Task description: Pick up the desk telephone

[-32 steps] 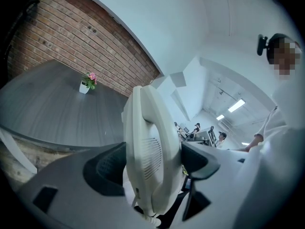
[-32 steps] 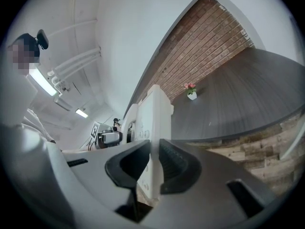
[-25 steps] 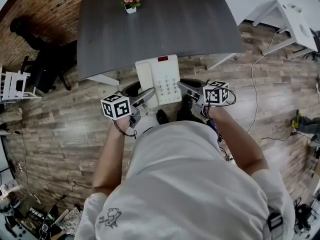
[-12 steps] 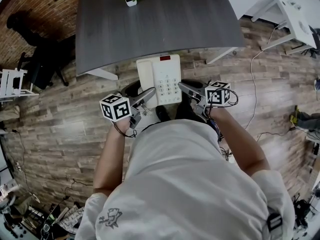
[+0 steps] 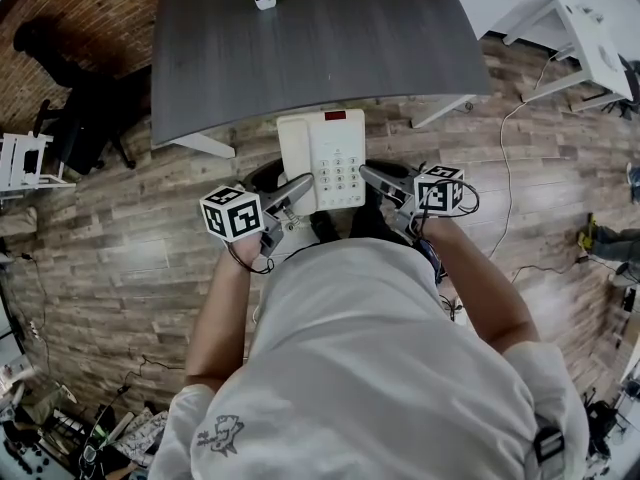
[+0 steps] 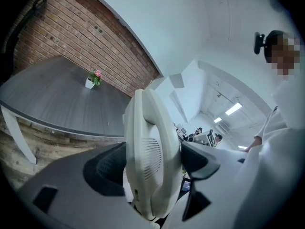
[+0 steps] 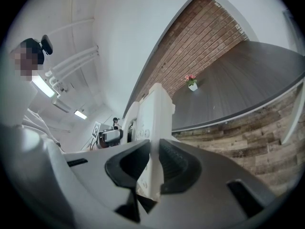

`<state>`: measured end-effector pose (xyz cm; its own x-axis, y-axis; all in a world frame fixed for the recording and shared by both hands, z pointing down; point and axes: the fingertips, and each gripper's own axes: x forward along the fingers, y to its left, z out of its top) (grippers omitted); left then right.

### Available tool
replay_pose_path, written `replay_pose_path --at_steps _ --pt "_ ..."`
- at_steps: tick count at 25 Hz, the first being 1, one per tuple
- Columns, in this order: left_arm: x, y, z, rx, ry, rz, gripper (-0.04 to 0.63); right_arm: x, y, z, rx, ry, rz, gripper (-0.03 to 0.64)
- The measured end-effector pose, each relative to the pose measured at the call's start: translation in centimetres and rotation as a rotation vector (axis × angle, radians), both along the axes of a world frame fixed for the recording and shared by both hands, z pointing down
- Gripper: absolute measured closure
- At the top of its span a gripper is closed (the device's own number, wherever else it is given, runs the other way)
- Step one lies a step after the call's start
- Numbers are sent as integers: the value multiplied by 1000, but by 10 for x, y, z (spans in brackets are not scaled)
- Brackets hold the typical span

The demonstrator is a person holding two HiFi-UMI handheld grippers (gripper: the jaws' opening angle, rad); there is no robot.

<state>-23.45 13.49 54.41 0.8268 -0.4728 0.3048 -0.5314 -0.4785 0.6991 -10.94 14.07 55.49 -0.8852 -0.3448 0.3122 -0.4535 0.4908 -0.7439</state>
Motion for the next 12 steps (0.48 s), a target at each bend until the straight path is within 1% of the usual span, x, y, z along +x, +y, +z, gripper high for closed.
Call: replay_pose_path --at_steps 7,12 --pt "2 -9 1 -5 3 -3 221 2 -10 -2 -3 4 -3 549" --pt "16 -41 2 -22 7 -6 221 16 -42 1 -16 4 -3 549"
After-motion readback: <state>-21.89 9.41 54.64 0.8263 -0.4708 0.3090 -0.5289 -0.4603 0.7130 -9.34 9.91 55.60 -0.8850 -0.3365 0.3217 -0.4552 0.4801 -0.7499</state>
